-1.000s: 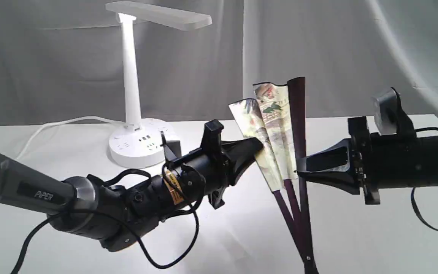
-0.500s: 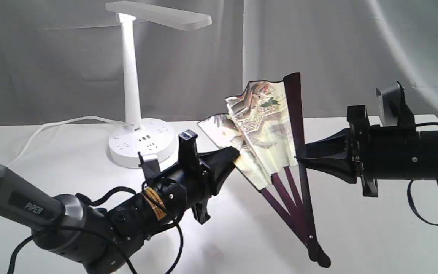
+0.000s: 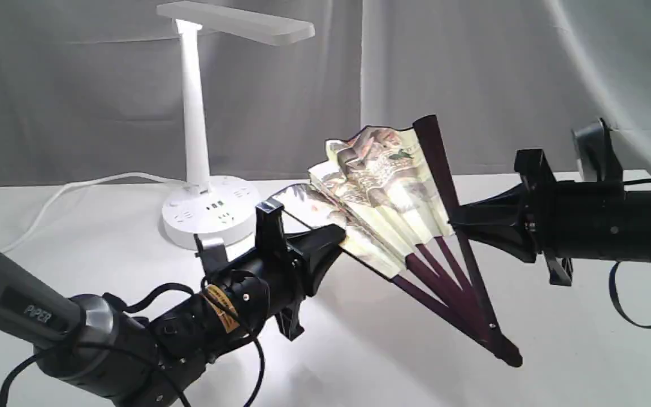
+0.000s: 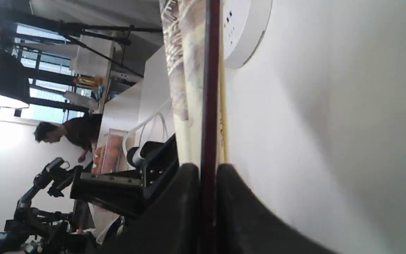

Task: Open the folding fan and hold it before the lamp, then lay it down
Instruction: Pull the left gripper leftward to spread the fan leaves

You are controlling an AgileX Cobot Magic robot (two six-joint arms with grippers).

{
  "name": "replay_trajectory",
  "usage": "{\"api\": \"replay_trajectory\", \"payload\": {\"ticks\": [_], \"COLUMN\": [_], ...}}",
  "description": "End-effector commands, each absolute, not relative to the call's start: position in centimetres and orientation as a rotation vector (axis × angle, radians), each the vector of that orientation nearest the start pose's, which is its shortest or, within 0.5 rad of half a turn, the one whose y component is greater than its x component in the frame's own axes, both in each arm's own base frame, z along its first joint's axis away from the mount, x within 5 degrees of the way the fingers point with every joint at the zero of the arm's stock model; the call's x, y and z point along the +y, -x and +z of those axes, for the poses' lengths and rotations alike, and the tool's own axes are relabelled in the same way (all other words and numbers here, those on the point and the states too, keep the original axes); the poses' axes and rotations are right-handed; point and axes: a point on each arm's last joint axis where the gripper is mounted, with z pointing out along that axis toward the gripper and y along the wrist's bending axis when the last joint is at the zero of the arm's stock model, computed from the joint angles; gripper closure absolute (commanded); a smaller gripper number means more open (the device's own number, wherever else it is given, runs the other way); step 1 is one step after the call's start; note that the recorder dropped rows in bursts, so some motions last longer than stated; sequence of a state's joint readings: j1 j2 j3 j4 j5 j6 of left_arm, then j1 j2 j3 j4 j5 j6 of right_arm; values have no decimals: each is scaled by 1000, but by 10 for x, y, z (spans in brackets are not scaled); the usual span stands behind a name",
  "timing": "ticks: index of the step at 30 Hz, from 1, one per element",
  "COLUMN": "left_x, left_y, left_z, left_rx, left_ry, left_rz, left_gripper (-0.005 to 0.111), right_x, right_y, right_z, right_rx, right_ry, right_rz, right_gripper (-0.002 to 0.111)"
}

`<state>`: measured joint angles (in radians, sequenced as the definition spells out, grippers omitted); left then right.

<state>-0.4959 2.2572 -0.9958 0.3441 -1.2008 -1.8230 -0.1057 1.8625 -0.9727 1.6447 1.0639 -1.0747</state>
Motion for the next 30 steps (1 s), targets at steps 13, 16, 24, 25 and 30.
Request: {"api": "replay_trajectory", "payload": {"ticks": [13, 16, 24, 25, 30], "left_x": [-223, -224, -235, -237, -240], "left_y": [-348, -348, -349, -351, -355], "left_z": [111, 111, 119, 122, 128], "left_rx": [1720, 1726, 1783, 1778, 1758], "left_ry": [797, 794, 645, 617, 587], "left_rz": [-1913, -1917, -1977, -1987, -2000], "left_gripper": [107, 107, 107, 107, 107], "right_x": [27, 28, 32, 32, 33], "right_y": [-353, -351, -344, -343, -340], "right_z": [195, 196, 194, 193, 193], "right_rx": [2137, 2131, 2190, 2201, 2223], "right_ry": [-265, -249, -141, -123, -83], "right_rz": [1455, 1478, 1500, 1500, 1508], "right_gripper": [108, 108, 108, 108, 108]}}
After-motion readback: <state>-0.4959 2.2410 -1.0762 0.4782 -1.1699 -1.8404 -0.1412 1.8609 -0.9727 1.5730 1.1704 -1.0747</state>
